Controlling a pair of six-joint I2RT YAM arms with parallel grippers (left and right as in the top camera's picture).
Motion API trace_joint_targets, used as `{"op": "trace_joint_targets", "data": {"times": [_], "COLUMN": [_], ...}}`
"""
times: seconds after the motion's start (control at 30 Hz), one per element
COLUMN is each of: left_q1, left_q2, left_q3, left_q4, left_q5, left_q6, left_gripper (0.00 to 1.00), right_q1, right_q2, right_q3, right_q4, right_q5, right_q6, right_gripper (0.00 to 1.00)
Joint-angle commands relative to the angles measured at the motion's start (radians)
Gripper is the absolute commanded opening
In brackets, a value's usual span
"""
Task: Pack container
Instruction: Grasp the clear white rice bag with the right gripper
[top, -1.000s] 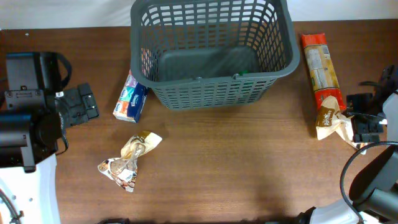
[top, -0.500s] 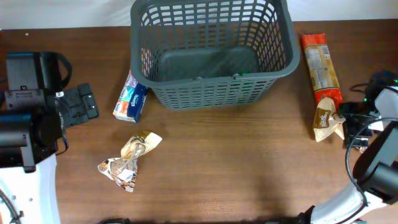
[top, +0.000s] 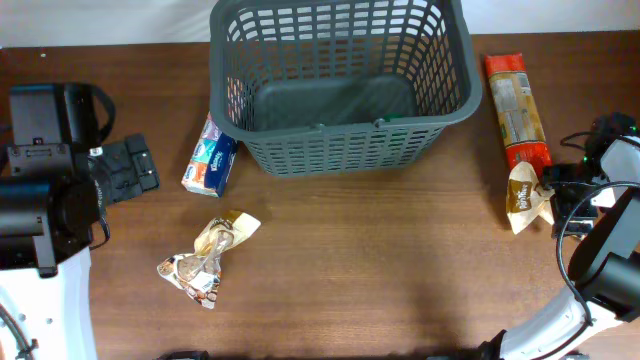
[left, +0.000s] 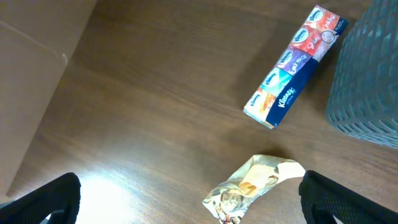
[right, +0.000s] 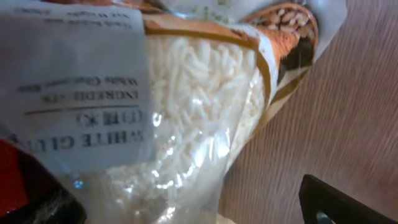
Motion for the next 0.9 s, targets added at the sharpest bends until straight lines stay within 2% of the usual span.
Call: {"op": "trace_joint_targets", "data": {"times": [0.0, 0.53, 0.73, 0.8, 0.87], "left_q1": [0.004, 0.004, 0.004, 0.004, 0.004], "left_q2": [0.003, 0.003, 0.003, 0.003, 0.003], "left_q3": [0.003, 0.003, 0.003, 0.003, 0.003], "left_q4": [0.003, 0.003, 0.002, 0.002, 0.002], "left_q5": [0.008, 0.016, 0.016, 0.016, 0.016], "left_q6": [-0.01, -0.01, -0.01, -0.01, -0.01], "left_gripper": [0.99, 0.99, 0.99, 0.99, 0.99], "right_q1": [0.0, 0.001, 0.001, 0.001, 0.001], "right_q2": [0.017, 0.033, 0.033, 0.033, 0.033], "right_q3": [0.014, 0.0, -0.001, -0.003, -0.009], "right_q4": [0.002, 0.036, 0.036, 0.036, 0.036], "right_q5": [0.043, 0.05, 0.05, 0.05, 0.05], "right_q6": [-0.046, -0.098, -0.098, -0.098, -0.098], "right_gripper": [0.99, 1.0, 0.77, 0.75, 0.67]}}
